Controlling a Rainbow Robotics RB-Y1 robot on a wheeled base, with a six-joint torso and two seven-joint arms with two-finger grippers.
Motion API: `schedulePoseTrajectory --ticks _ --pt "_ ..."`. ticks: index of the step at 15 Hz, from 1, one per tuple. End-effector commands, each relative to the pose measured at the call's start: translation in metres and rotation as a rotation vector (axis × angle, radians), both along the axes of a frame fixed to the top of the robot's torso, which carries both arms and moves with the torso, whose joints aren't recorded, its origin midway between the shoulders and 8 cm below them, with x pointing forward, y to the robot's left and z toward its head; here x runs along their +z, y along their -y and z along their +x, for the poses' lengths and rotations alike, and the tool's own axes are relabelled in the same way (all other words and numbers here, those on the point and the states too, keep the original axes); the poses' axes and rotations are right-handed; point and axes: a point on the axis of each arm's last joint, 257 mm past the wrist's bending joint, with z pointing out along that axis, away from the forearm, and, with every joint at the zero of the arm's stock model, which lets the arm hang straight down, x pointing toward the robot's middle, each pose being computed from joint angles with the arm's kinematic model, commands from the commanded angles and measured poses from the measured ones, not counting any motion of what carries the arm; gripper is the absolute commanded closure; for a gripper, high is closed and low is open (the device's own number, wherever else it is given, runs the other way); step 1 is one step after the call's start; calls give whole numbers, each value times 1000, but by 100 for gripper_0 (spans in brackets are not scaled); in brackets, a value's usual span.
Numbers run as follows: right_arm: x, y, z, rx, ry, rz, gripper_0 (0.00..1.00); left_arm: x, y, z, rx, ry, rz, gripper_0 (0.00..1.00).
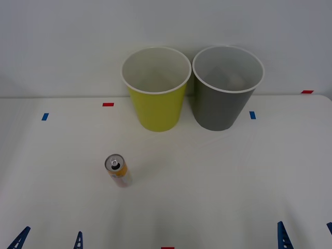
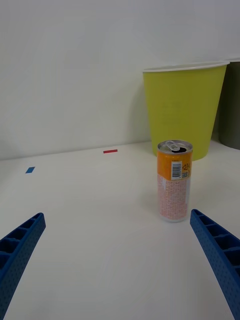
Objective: Put cans in the gray bin and PET bottles in the light green bin.
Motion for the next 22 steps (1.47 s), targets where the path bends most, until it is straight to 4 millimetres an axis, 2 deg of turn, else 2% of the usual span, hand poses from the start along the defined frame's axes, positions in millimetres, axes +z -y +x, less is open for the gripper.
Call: schedulePoseTrajectory --ticks 1,22 --pt "0 0 0 0 0 0 0 0 0 0 0 0 0 0" --pt "0 0 0 0 0 0 0 0 0 0 0 0 0 0"
